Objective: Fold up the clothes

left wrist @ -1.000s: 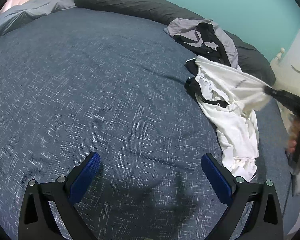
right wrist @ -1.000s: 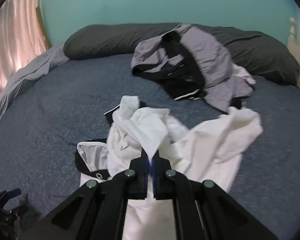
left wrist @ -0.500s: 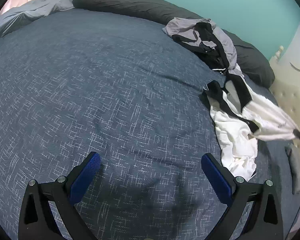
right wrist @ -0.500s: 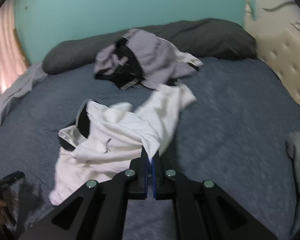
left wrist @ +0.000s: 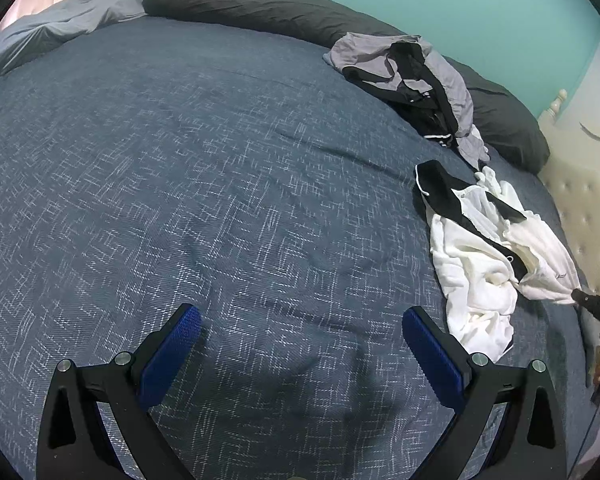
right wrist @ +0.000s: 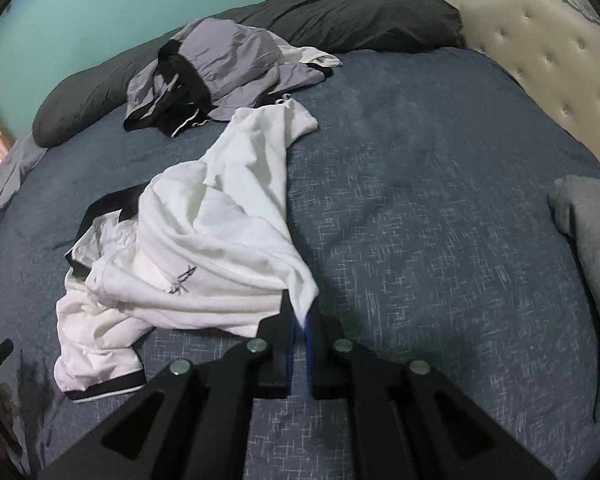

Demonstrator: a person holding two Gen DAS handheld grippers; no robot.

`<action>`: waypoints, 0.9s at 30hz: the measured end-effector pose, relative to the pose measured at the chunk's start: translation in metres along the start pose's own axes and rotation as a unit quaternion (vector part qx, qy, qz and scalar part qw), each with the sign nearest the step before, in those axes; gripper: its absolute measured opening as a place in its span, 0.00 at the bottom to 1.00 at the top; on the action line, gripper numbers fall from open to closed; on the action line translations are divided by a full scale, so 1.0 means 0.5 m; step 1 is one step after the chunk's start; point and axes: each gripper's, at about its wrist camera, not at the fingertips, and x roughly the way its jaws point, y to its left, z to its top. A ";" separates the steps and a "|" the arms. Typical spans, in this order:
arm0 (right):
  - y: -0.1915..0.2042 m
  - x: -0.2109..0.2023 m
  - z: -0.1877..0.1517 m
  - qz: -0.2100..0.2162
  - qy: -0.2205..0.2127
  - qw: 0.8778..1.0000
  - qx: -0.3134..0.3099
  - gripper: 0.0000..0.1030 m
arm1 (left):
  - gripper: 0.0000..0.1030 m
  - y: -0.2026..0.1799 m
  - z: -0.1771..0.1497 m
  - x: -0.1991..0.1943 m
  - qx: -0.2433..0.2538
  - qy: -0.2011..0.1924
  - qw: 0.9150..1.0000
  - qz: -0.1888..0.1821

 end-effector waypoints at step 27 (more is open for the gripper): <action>0.276 0.122 0.118 0.047 0.027 0.995 -0.081 0.52 | 1.00 -0.007 -0.005 0.019 0.005 0.010 1.000 -0.011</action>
